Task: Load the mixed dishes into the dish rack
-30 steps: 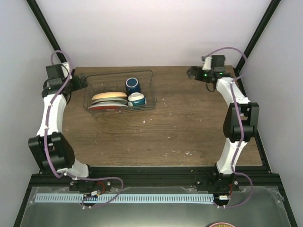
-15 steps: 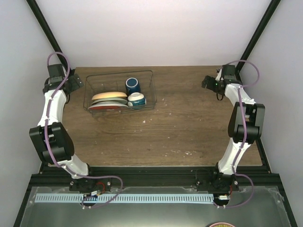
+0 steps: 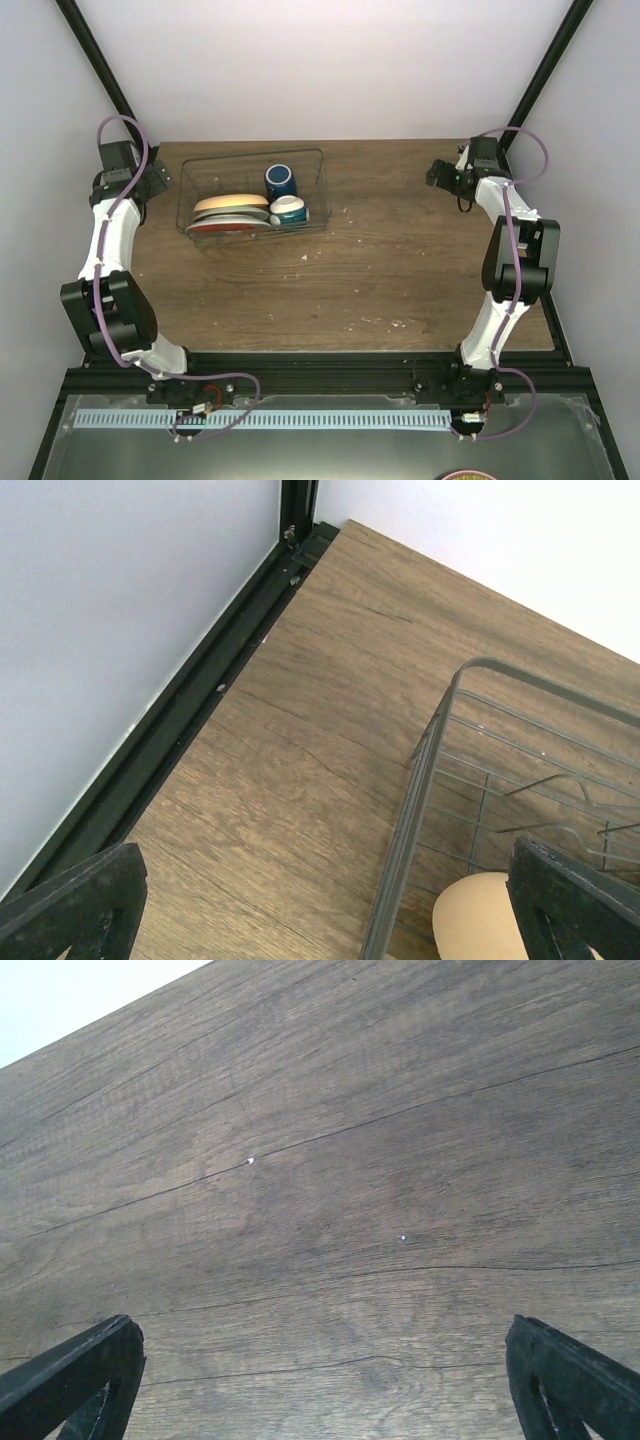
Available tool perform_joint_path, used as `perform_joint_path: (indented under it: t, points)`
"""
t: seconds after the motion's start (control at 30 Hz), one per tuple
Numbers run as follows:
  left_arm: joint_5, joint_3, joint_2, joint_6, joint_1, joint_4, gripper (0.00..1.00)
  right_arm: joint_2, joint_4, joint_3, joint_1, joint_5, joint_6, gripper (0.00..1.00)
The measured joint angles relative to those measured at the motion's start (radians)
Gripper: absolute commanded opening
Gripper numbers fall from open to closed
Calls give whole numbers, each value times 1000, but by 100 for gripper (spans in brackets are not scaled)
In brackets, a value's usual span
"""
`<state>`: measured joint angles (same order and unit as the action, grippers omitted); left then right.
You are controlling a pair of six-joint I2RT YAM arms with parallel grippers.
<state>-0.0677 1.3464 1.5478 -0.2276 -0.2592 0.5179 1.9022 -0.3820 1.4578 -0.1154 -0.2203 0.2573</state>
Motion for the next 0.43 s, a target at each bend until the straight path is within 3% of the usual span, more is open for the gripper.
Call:
perform_joint_path:
  t: [0.43]
  points:
    - [-3,2,-5,8,0,-1,100,-51,41,-23,0,-21,3,100]
